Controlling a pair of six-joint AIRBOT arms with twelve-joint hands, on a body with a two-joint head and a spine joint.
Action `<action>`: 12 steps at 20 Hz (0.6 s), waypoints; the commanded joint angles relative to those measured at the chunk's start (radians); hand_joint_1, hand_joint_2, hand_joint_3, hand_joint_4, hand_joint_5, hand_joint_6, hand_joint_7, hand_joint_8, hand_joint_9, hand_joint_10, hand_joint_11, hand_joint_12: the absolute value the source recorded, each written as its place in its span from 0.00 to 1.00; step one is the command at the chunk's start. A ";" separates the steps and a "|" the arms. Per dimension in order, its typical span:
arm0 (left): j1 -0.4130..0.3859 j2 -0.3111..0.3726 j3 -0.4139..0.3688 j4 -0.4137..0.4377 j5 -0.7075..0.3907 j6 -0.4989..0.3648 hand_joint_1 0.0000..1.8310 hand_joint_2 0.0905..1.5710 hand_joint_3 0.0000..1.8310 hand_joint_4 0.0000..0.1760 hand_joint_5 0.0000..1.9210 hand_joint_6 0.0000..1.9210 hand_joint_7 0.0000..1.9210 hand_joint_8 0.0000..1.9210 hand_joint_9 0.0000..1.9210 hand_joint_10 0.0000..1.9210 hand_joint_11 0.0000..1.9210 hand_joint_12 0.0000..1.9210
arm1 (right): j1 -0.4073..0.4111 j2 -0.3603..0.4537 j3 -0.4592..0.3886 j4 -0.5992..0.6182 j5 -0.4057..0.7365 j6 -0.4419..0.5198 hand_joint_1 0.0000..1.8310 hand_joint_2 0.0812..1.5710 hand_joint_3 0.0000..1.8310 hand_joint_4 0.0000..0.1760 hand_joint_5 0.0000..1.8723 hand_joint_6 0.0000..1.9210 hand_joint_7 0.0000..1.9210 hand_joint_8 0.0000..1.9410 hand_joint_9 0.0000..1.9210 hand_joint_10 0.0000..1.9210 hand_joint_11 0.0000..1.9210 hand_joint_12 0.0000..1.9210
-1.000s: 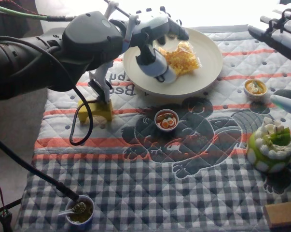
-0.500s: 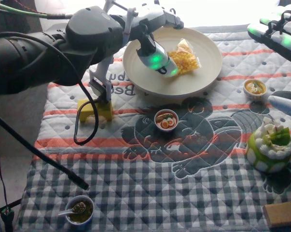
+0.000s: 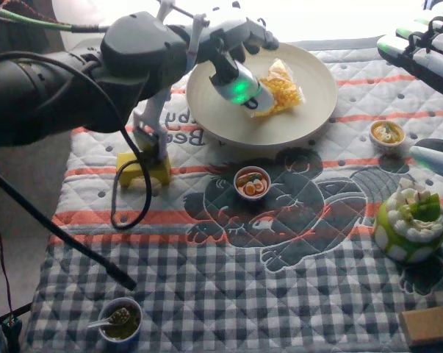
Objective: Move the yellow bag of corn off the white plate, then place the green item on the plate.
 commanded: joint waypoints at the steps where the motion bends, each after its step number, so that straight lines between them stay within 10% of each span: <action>1: 0.035 -0.013 0.007 -0.016 0.004 -0.030 0.63 0.62 0.00 0.00 0.26 0.03 0.06 0.74 0.07 0.94 0.02 1.00 | 0.008 0.000 0.004 -0.004 0.122 0.002 0.23 0.83 0.00 0.00 0.00 0.00 0.00 0.00 0.00 0.00 0.02 0.02; 5: 0.052 -0.023 0.017 -0.025 0.011 -0.042 0.59 0.62 0.00 0.00 0.28 0.04 0.17 0.46 0.15 0.67 0.09 0.97 | 0.007 0.000 0.004 -0.002 0.122 0.003 0.24 0.83 0.00 0.00 0.01 0.00 0.01 0.00 0.00 0.00 0.00 0.11; 7: 0.052 -0.026 0.017 -0.025 0.014 -0.042 0.60 0.63 0.00 0.00 0.30 0.05 0.14 0.62 0.12 0.82 0.12 1.00 | 0.006 0.000 0.004 -0.002 0.122 0.003 0.25 0.83 0.00 0.00 0.00 0.00 0.01 0.00 0.00 0.00 0.00 0.15; 12: 0.044 -0.013 0.011 -0.003 0.015 -0.068 0.60 0.70 0.00 0.00 0.32 0.08 0.23 0.50 0.22 0.70 0.15 1.00 | 0.004 0.000 0.005 0.001 0.122 0.003 0.24 0.83 0.00 0.00 0.01 0.00 0.01 0.00 0.00 0.00 0.00 0.19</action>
